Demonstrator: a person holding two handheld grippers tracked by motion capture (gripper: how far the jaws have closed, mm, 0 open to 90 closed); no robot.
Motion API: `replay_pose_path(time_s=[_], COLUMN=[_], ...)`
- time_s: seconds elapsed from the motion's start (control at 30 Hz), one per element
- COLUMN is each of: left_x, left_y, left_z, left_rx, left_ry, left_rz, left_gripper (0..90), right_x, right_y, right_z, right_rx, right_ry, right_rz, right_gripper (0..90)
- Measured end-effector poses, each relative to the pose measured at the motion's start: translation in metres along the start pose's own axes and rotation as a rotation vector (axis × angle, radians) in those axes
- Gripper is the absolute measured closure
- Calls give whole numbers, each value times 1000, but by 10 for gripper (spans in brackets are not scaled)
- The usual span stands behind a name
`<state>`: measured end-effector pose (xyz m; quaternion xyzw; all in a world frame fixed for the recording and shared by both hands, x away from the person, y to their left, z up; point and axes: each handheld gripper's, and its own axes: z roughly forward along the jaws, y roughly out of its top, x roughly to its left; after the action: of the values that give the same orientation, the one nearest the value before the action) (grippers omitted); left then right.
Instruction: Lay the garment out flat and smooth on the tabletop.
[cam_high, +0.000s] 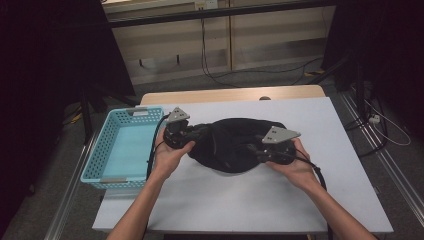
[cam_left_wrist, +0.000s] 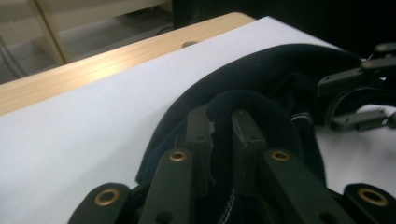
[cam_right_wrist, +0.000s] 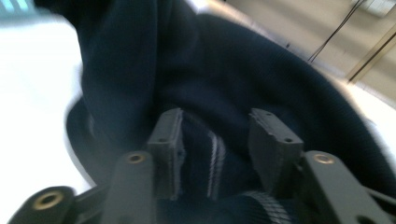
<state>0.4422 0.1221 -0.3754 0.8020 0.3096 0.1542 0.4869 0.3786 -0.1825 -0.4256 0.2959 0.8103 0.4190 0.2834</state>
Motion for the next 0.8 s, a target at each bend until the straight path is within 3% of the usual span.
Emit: replay_pose_path(time_s=[0.1,0.23,0.27,0.33,0.4,0.5,0.63,0.73,0.8], left_x=[3,10,12,13,15,19,18,13,11], left_y=[-4,-14,-18,-25,-33,-39,-42,-46,-48], left_z=[4,15,17,21,23,25,30,37,41], left_rx=[34,55,56,79,97,114,136,162,177], left_ry=[44,43,37,45,43,41,32,24,17], left_rz=[16,-13,-21,-20,-30,-46,-24,-4,10], left_gripper=[799,799,799,799,799,799,799,798,788], right_x=[-1,0,-1,-4,-12,-25,-47,-66,-72], right_y=[-9,-13,-14,-18,-21,-22,-28,-34,-39], right_z=[18,29,29,27,20,9,-6,-17,-21], right_rx=[64,112,125,129,114,100,94,84,80], right_ry=[0,-48,-56,-81,-87,-122,-206,-274,-255], right_rz=[-9,-69,-76,-90,-58,-35,-16,34,86], right_gripper=[493,491,523,687,765,797,810,812,811])
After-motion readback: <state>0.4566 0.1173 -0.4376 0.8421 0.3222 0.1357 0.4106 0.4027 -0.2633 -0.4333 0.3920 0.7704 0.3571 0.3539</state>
